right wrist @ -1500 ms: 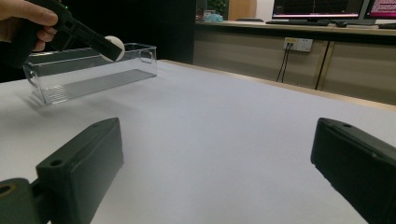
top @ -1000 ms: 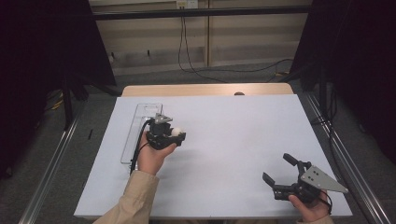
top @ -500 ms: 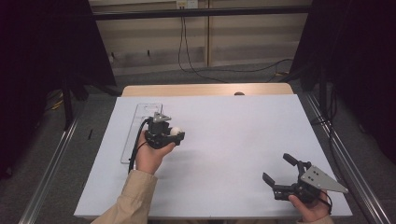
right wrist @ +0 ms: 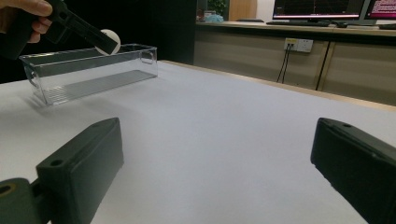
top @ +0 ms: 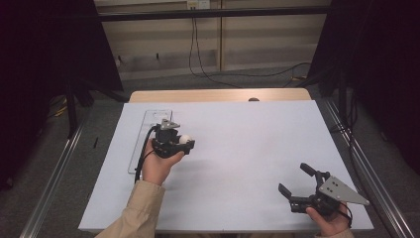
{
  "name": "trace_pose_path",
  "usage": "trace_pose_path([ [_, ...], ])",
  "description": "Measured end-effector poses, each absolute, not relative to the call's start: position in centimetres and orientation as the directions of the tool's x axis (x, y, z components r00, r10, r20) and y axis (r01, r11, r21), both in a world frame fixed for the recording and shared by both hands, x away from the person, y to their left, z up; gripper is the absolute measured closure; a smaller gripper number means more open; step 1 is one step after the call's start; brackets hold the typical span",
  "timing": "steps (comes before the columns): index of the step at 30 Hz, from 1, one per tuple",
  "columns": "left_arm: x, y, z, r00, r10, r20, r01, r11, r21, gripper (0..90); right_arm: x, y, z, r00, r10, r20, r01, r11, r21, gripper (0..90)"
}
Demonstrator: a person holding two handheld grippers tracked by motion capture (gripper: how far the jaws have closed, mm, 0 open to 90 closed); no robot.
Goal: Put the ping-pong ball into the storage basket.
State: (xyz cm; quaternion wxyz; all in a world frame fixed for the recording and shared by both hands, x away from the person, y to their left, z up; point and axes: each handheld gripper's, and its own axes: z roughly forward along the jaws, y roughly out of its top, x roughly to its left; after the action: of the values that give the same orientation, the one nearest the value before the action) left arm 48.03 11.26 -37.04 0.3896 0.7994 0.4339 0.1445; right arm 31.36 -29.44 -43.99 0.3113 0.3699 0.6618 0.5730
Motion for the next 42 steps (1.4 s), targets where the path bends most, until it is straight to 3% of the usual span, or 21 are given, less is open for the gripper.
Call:
trace_pose_path([
  [42, 48.1, 13.2, -36.5, 0.543, 0.832, -0.117, 0.593, -0.281, 0.754, 51.1, 31.3, -29.4, -44.0, -0.530, 0.848, 0.014, 0.132, 0.066, 0.989, 1.9],
])
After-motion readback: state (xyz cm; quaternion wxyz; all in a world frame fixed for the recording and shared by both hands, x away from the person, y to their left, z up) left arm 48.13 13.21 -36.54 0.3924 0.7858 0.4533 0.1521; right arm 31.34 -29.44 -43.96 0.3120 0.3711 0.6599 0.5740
